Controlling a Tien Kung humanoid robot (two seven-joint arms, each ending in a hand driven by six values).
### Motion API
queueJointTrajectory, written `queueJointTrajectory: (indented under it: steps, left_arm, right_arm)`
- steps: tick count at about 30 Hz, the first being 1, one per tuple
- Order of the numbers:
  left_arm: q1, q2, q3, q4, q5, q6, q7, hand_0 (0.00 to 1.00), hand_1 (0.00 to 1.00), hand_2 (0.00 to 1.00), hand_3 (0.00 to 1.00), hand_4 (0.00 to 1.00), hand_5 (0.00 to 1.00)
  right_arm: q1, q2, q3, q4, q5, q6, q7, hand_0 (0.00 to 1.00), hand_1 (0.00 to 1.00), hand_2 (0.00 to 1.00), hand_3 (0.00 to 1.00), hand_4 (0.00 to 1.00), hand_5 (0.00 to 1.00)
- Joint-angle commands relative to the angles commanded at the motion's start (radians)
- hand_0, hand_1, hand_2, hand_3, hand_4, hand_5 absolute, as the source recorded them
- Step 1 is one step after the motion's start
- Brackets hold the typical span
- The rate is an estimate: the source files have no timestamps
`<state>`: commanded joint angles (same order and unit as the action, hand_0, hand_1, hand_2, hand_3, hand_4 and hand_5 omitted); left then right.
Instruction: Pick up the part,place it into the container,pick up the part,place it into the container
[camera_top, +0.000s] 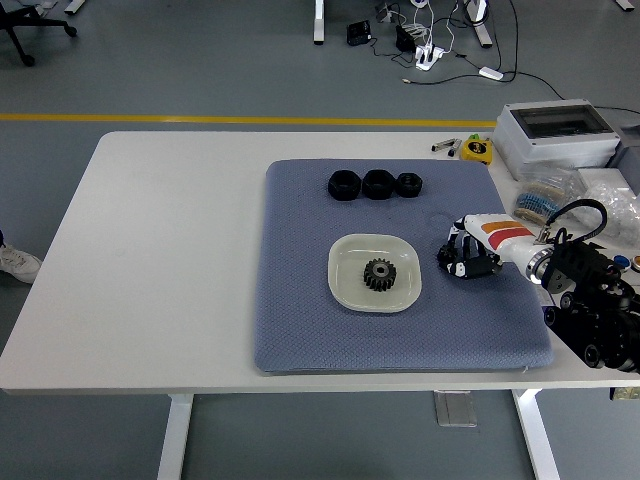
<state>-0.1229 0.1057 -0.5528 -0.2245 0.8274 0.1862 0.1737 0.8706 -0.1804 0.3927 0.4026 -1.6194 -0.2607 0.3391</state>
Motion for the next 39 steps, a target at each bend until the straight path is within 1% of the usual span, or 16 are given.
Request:
queueJointTrajectory:
  steps: [3,4,9,10,20,24,26,31,35,39]
  left_arm:
    - [0.0,0.0,0.0,0.0,-0.001,0.0,0.0,0.718,0.734,0.768,0.673,0.7,0.682]
    - [0.001,0.001,0.0,0.0,-0.001,0.0,0.0,0.718,0.732,0.767,0.673,0.7,0.682]
    - [0.002,0.001,-0.001,0.001,-0.001,0.0,-0.001,0.718,0.732,0.767,0.673,0.7,0.682]
    - [0.002,0.001,-0.001,0.001,0.0,0.0,-0.001,0.719,0.731,0.766,0.674,0.701,0.682]
    - [0.003,0.002,0.001,0.001,-0.004,-0.001,-0.002,0.719,0.732,0.766,0.675,0.701,0.683]
    - [0.002,0.004,0.003,0.001,-0.007,0.0,-0.003,0.719,0.731,0.766,0.675,0.701,0.683]
    - [0.003,0.004,0.002,0.001,-0.006,0.0,-0.003,0.719,0.731,0.766,0.675,0.701,0.683]
    - [0.006,0.007,0.001,0.002,-0.005,-0.001,-0.003,0.719,0.732,0.766,0.674,0.702,0.684]
    - [0.01,0.008,-0.003,0.002,0.001,-0.001,-0.002,0.718,0.732,0.766,0.674,0.702,0.684]
    - [0.011,0.01,-0.007,0.002,0.007,-0.002,0.0,0.718,0.732,0.766,0.674,0.702,0.684]
  right_arm:
    - [-0.001,-0.003,0.01,0.007,-0.008,-0.001,0.001,0.002,0.14,0.25,0.389,0.802,0.286]
    - [-0.001,-0.004,0.014,0.01,-0.013,-0.001,0.002,0.002,0.104,0.225,0.379,0.801,0.281]
    - [0.001,-0.008,0.034,0.026,-0.03,-0.001,0.003,0.002,0.104,0.225,0.379,0.801,0.281]
    - [0.002,-0.009,0.039,0.031,-0.035,-0.001,0.003,0.002,0.083,0.206,0.377,0.797,0.28]
    - [0.001,-0.019,0.07,0.062,-0.066,0.006,0.003,0.002,0.076,0.199,0.374,0.792,0.269]
    - [0.0,-0.036,0.121,0.113,-0.111,0.017,0.002,0.002,0.076,0.201,0.374,0.783,0.256]
    - [0.001,-0.046,0.151,0.151,-0.138,0.027,-0.001,0.002,0.076,0.201,0.374,0.783,0.256]
    - [0.006,-0.064,0.187,0.231,-0.177,0.051,-0.01,0.002,0.07,0.196,0.374,0.784,0.253]
    - [0.015,-0.074,0.176,0.302,-0.199,0.08,-0.021,0.002,0.067,0.192,0.372,0.784,0.252]
    - [0.029,-0.078,0.122,0.361,-0.194,0.127,-0.03,0.002,0.067,0.192,0.372,0.784,0.252]
